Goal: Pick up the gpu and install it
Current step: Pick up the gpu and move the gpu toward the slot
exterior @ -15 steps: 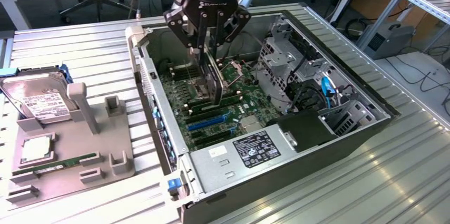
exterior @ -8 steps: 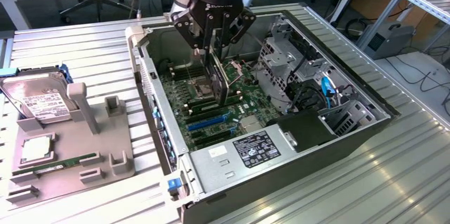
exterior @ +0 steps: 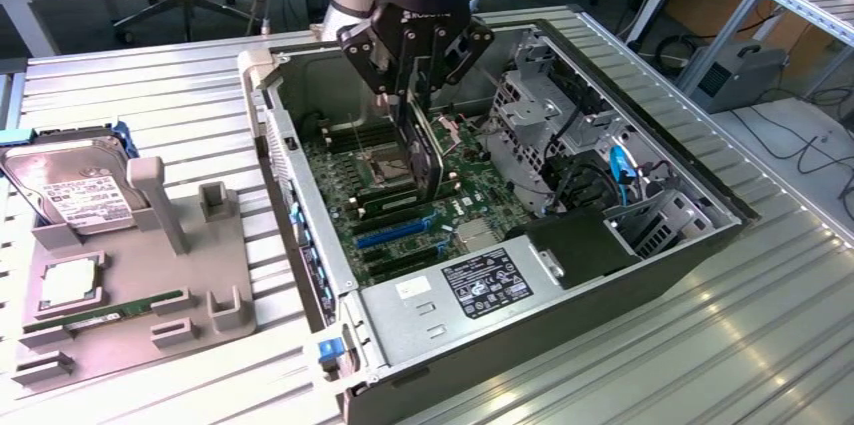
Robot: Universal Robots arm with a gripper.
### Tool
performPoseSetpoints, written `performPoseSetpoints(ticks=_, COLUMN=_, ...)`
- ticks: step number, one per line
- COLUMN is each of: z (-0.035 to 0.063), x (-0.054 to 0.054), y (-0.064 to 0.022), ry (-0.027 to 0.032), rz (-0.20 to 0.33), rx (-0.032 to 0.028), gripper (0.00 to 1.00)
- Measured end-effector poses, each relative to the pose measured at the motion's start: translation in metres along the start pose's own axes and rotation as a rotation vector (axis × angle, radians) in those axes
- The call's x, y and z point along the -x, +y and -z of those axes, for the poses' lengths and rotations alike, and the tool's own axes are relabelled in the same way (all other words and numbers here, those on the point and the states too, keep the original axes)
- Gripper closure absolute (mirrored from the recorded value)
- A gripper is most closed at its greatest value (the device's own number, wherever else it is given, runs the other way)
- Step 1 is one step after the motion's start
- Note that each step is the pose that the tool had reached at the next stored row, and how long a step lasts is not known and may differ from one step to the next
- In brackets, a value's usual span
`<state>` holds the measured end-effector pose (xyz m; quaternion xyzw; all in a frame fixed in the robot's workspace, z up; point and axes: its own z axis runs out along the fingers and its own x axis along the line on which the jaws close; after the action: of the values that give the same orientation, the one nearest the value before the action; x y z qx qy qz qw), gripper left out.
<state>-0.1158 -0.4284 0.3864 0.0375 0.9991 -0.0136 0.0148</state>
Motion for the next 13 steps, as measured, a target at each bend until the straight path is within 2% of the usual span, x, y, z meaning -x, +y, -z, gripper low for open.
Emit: performPoseSetpoints(ticks=13, z=-0.0073, x=0.017, y=0.0015, ry=0.0, rz=0.0, rx=-0.0004, gripper=0.73)
